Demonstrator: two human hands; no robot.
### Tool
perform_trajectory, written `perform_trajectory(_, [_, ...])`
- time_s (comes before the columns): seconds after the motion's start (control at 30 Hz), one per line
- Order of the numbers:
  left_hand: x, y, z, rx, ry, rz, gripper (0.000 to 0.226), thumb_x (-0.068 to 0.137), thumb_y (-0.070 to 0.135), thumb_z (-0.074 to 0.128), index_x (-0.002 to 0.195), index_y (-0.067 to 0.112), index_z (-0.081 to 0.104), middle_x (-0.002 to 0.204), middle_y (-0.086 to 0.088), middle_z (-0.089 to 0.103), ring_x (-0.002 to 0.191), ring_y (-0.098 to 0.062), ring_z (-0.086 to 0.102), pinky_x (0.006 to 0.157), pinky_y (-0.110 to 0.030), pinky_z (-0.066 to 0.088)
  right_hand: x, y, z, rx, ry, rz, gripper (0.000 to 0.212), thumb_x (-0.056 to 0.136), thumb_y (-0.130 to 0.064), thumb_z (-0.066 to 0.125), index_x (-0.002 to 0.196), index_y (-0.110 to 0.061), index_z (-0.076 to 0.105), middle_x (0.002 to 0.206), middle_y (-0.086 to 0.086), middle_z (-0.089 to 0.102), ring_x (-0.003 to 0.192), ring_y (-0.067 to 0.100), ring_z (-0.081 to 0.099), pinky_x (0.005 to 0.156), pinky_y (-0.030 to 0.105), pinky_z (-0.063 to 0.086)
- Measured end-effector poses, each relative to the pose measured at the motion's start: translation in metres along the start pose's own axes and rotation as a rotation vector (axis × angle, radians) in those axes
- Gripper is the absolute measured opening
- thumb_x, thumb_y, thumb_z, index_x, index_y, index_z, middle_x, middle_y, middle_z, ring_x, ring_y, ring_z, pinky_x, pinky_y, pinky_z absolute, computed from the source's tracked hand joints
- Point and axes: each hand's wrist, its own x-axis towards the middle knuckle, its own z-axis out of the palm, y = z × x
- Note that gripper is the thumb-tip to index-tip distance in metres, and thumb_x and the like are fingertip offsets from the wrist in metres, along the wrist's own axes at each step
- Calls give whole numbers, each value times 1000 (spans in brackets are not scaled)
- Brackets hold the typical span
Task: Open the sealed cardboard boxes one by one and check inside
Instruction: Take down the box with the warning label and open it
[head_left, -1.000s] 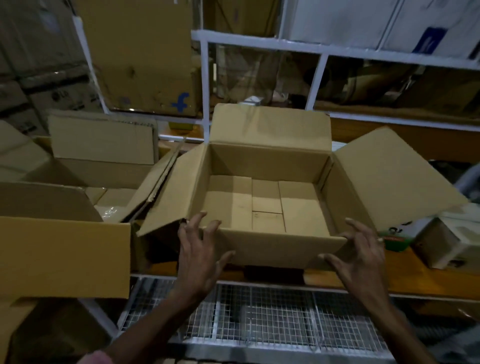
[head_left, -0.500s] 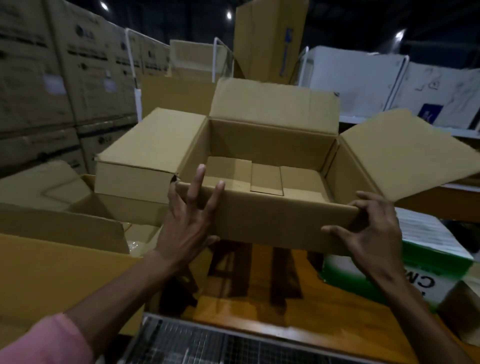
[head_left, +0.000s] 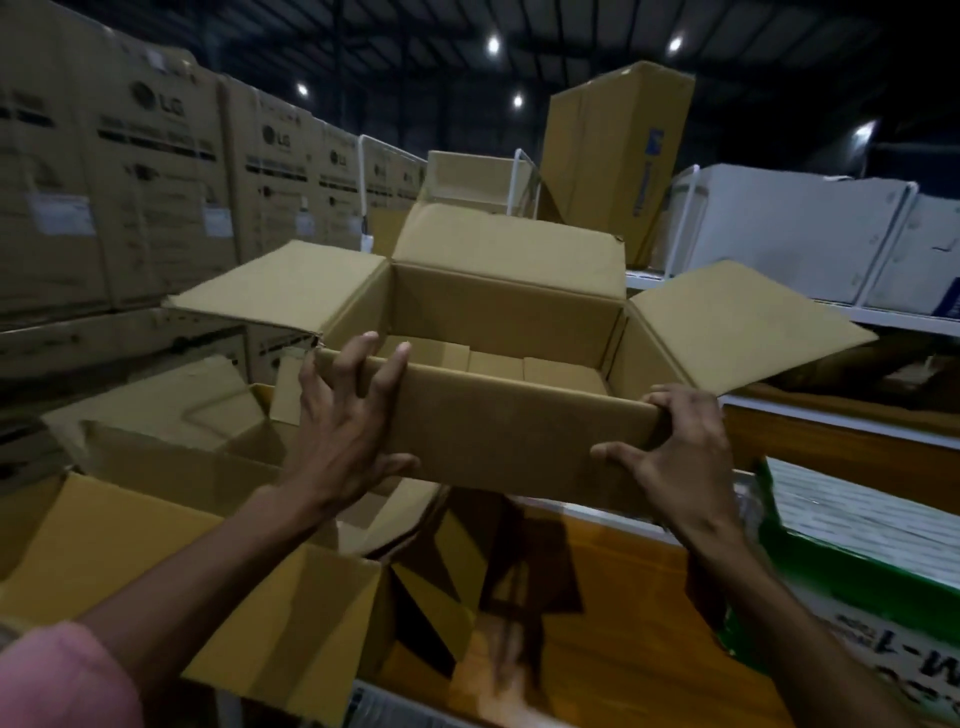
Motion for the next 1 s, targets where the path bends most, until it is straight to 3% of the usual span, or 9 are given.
perform_trajectory(0.17, [15,-82,-12,-23,-22,-98,117,50,44,98,144,28,30,147,-15,26,131,-58,28,102,-78,34,19,-57,70,23,-11,-5,70,60,-36,96,117,-16,59,123,5,51,111,27,52,90,44,51])
perform_trajectory(0.27, [24,-144,-13,-9,-24,-100,114,51,45,98,141,27,32,143,-17,30,130,-56,29,108,-76,29,29,-98,120,22,-14,11,69,61,-37,95,117,-17,59,121,5,49,111,27,51,88,40,50])
perform_trajectory(0.43, [31,-251,3,-80,-102,-176,102,61,49,93,140,31,31,146,-9,25,137,-56,20,98,-77,41,33,-161,210,11,-45,86,70,62,-40,95,119,-17,60,124,5,50,114,29,51,91,42,51])
perform_trajectory(0.53, [33,-299,18,-100,-193,-193,94,67,51,88,137,32,28,147,-9,25,138,-56,19,102,-76,37,27,-186,256,-10,-73,144,71,63,-42,93,121,-20,59,126,2,47,115,27,49,90,44,53])
perform_trajectory(0.67, [33,-344,42,-175,-332,-236,81,80,59,74,141,30,29,152,-6,21,144,-52,12,107,-73,36,19,-204,302,-49,-115,193,71,63,-45,92,121,-21,58,126,1,46,115,26,48,92,50,53])
perform_trajectory(0.77, [32,-363,60,-282,-398,-269,72,85,74,52,139,29,34,149,-6,31,144,-47,16,110,-68,35,12,-210,326,-60,-153,232,72,64,-44,92,122,-21,57,128,1,44,116,26,48,92,48,53])
perform_trajectory(0.87, [32,-381,82,-354,-391,-340,70,85,88,19,122,33,43,134,-6,48,137,-42,34,109,-66,33,3,-215,345,-84,-170,262,72,65,-41,92,124,-18,57,129,3,45,114,26,49,86,42,53])
perform_trajectory(1.0, [37,-408,115,-355,-444,-415,53,87,79,13,88,36,43,102,-1,55,117,-38,53,101,-61,38,-7,-217,368,-119,-219,302,73,65,-42,92,124,-19,59,129,2,46,110,25,48,83,39,51])
